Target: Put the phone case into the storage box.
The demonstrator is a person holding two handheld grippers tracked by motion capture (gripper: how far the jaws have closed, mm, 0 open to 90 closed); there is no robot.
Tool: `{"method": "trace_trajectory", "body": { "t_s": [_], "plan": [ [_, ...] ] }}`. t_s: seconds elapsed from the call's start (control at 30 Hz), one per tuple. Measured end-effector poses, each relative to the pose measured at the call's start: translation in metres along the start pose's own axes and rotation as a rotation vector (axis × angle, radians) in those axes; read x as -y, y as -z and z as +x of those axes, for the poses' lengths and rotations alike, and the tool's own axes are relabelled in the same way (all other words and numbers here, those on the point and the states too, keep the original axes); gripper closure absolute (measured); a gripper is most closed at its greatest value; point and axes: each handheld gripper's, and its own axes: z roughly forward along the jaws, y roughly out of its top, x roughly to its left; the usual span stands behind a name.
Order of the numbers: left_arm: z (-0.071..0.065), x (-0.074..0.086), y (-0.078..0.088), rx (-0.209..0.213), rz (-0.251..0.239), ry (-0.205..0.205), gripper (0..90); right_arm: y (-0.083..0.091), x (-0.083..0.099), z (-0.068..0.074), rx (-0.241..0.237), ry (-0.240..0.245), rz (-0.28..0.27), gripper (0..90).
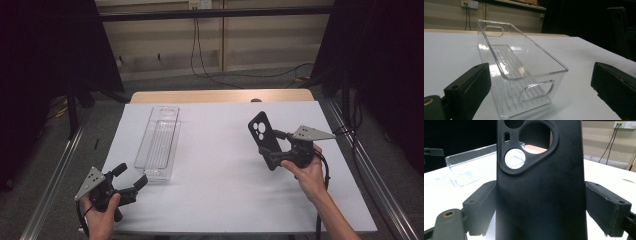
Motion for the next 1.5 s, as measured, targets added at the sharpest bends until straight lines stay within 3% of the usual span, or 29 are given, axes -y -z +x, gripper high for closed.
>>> {"method": "trace_trajectory", "body": {
  "t_s": [0.37,0.47,0.63,0.8,1.07,1.17,1.27,1.47,1.5],
  "plan": [
    [0.000,-0.001,-0.001,0.002,0.017,-0.009,4.2,0.016,0.016,0.012,-0.036,-0.006,-0.029,14.5],
    [0.000,-0.002,-0.001,0.016,0.029,-0.013,4.3,0.016,0.019,0.013,-0.046,-0.010,-0.044,14.5],
    [-0.003,-0.004,-0.002,0.029,0.033,-0.034,4.1,0.012,0.025,0.017,-0.076,-0.011,-0.028,14.5],
    [-0.004,-0.005,-0.001,0.031,0.033,-0.030,1.9,0.006,0.027,0.025,-0.113,0.011,-0.009,14.4],
    [-0.007,-0.008,-0.002,0.080,0.044,-0.053,1.9,0.003,0.028,0.035,-0.159,0.023,-0.006,14.4],
    [-0.009,-0.009,-0.002,0.070,0.045,-0.071,1.9,0.002,0.028,0.036,-0.170,0.023,-0.008,14.4],
    [-0.010,-0.009,-0.004,0.101,0.055,-0.062,2.6,0.000,0.028,0.038,-0.182,0.019,-0.007,14.4],
    [-0.017,-0.012,-0.011,0.146,0.053,-0.087,3.3,-0.005,0.029,0.043,-0.203,0.026,0.005,14.4],
    [-0.018,-0.012,-0.012,0.148,0.062,-0.106,3.5,-0.005,0.029,0.044,-0.205,0.027,0.006,14.4]
  ]
}}
